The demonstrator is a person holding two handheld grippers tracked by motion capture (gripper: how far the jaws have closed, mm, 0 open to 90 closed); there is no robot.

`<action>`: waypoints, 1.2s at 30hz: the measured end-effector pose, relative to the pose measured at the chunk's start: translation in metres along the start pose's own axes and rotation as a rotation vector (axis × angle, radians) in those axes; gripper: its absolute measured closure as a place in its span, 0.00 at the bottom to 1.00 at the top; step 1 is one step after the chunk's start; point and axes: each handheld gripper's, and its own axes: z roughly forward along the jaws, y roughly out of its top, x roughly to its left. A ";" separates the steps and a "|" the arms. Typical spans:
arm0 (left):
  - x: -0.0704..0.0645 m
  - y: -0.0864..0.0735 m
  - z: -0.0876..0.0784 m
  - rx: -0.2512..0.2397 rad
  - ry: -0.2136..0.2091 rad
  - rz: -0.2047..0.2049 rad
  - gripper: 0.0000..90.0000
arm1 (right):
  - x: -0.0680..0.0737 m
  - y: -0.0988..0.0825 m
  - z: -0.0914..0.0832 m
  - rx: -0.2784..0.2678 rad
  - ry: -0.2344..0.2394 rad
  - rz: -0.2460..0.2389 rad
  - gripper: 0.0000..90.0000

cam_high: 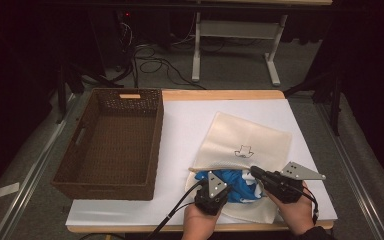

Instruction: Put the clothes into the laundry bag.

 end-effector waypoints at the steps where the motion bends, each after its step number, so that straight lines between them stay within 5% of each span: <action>1: -0.001 0.001 0.003 -0.003 -0.001 -0.007 0.94 | 0.000 0.000 0.000 -0.001 -0.001 0.001 0.99; 13: -0.004 0.014 0.040 0.028 0.051 0.008 0.92 | -0.001 0.001 -0.001 -0.010 0.000 0.000 0.99; 17: -0.002 0.014 0.044 0.044 0.050 0.001 0.84 | -0.001 0.000 -0.001 -0.008 0.002 -0.002 0.99; 22: 0.001 0.006 0.028 0.022 0.021 0.007 0.60 | -0.001 -0.001 -0.002 -0.005 0.002 0.005 0.99; 29: 0.009 -0.006 -0.011 -0.026 0.016 0.013 0.48 | -0.001 -0.001 -0.001 -0.005 0.002 0.000 0.99; 36: 0.032 -0.011 -0.036 -0.046 0.146 0.027 0.45 | -0.001 0.000 -0.002 -0.005 0.001 -0.001 0.99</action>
